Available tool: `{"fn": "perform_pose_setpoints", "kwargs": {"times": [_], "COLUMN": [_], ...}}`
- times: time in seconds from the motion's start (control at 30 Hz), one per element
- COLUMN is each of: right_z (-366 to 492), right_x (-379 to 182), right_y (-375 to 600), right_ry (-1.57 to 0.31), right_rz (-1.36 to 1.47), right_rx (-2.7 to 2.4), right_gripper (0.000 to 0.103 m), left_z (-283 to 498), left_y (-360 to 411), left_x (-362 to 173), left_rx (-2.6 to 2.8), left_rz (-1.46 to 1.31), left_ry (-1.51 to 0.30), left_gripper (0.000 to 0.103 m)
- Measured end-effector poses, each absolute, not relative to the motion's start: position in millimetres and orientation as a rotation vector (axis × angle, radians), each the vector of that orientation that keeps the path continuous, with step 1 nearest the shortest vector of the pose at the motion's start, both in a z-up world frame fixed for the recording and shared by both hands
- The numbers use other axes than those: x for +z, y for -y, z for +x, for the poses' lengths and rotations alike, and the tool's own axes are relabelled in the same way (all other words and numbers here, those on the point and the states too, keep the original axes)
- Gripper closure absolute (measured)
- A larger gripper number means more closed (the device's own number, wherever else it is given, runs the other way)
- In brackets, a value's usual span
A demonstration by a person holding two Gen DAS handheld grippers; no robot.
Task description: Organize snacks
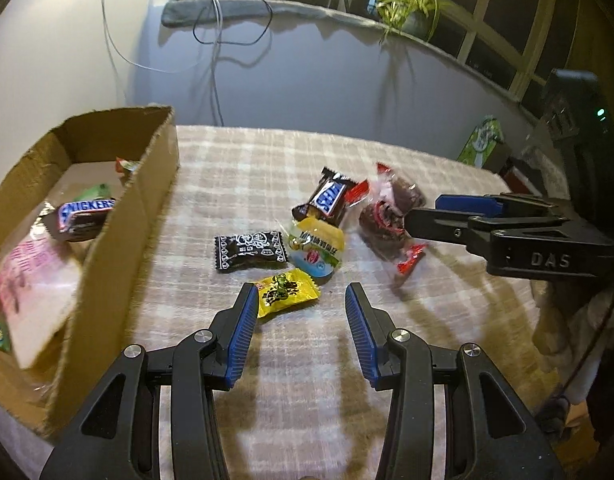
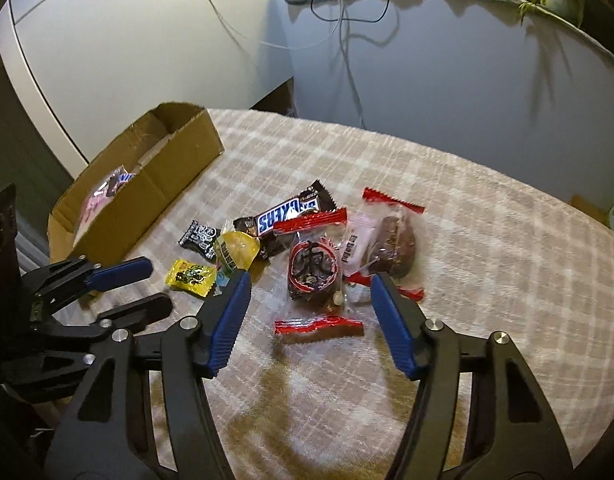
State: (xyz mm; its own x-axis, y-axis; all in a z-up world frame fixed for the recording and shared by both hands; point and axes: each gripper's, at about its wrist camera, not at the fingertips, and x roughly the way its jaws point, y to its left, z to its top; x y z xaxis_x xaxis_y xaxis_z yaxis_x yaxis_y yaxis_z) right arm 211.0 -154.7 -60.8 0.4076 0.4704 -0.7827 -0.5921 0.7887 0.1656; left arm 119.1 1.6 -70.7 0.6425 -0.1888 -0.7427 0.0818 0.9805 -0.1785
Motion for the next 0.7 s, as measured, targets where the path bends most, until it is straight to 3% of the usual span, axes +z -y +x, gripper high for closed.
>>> {"fn": "perform_pose_setpoints", "kwargs": {"times": [0.4,0.53,0.7], "right_z": [224,227,227], "right_x": [-83,-93,-94], "right_y": [140,134,132], "right_ry": [-0.975,-0.997,-0.988], "right_rz": [-0.165,-0.179,-0.196], "right_rx": [0.666,0.666,0.66], "right_gripper": [0.042,0.057,0.062], "left_z": [138,138,137], "left_y": [0,-1,-2], "left_x": [-92,-92,-93], "left_rx": [-0.091,-0.087,-0.083], "left_rz": [-0.094,-0.096,-0.1], "left_ry": [-0.894,-0.892,-0.887], "left_gripper": [0.059,0.063,0.07]}}
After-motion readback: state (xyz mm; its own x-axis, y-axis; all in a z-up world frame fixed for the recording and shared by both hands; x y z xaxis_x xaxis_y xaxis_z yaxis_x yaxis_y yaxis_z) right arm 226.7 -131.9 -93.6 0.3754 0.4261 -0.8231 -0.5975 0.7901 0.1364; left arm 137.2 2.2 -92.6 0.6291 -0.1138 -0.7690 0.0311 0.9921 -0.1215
